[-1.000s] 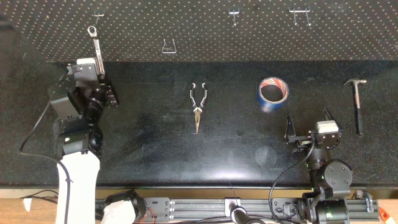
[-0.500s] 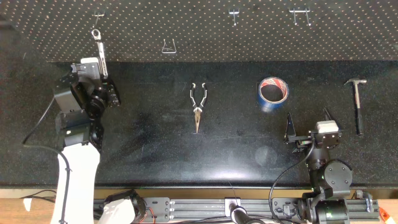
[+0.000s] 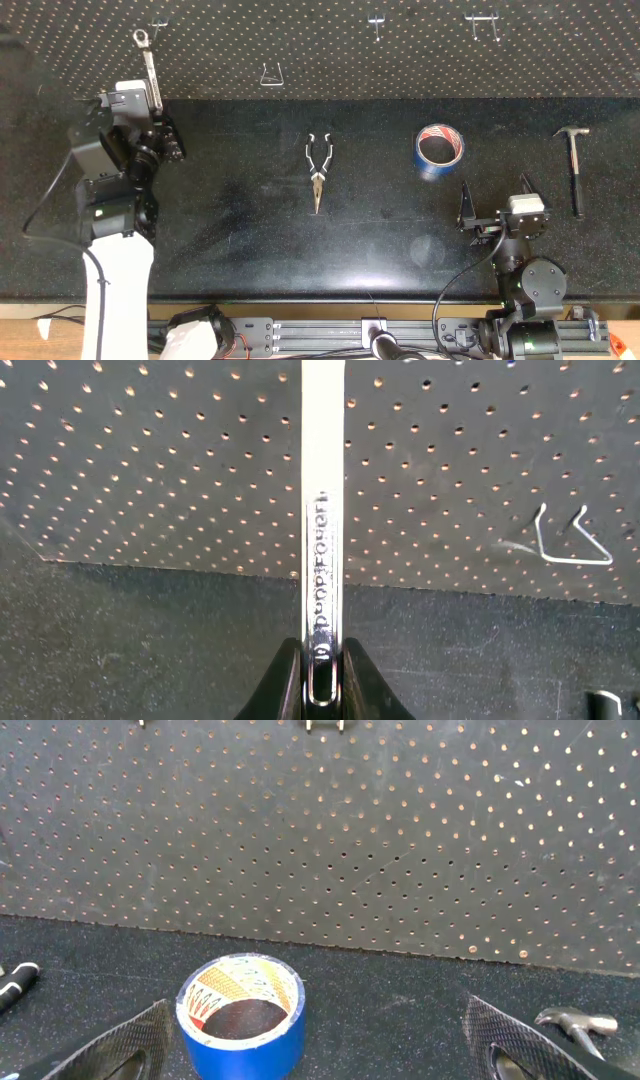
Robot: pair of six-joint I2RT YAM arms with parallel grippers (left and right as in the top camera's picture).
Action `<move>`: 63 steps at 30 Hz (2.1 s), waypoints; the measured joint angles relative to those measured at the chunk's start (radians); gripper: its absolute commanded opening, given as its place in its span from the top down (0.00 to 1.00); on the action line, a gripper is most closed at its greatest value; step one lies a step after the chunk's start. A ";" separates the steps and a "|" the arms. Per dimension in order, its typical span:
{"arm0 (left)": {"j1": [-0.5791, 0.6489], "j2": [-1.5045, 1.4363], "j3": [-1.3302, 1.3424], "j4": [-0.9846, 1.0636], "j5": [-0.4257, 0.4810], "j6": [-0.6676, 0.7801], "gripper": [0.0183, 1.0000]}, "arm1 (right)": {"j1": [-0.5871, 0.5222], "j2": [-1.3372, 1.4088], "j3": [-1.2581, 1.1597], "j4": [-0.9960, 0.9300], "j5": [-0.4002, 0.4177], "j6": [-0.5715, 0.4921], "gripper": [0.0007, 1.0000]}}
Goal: Place Tools Onto Pegboard
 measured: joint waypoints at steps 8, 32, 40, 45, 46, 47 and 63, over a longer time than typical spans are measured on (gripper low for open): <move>-0.026 0.026 0.000 -0.027 0.000 0.000 0.99 | 0.000 0.000 0.000 0.000 0.000 0.000 0.05; 0.005 0.060 0.002 -0.019 0.008 0.000 0.99 | 0.000 0.000 0.000 0.000 0.000 0.000 0.05; 0.005 0.085 0.002 -0.001 0.013 0.000 0.54 | 0.000 0.000 0.000 0.000 0.000 0.000 0.05; 0.005 0.085 0.002 -0.003 0.015 -0.011 0.00 | 0.000 0.000 0.000 0.000 0.000 0.000 0.05; 0.005 0.085 0.003 -0.016 0.015 -0.011 0.00 | 0.000 0.000 0.000 0.000 0.000 0.000 0.05; 0.005 0.077 0.004 -0.037 0.015 -0.011 0.00 | 0.000 0.000 0.000 0.000 0.000 0.000 0.05; 0.005 -0.294 0.021 -0.491 0.015 -0.011 0.00 | 0.000 0.000 0.000 0.000 0.000 0.000 0.05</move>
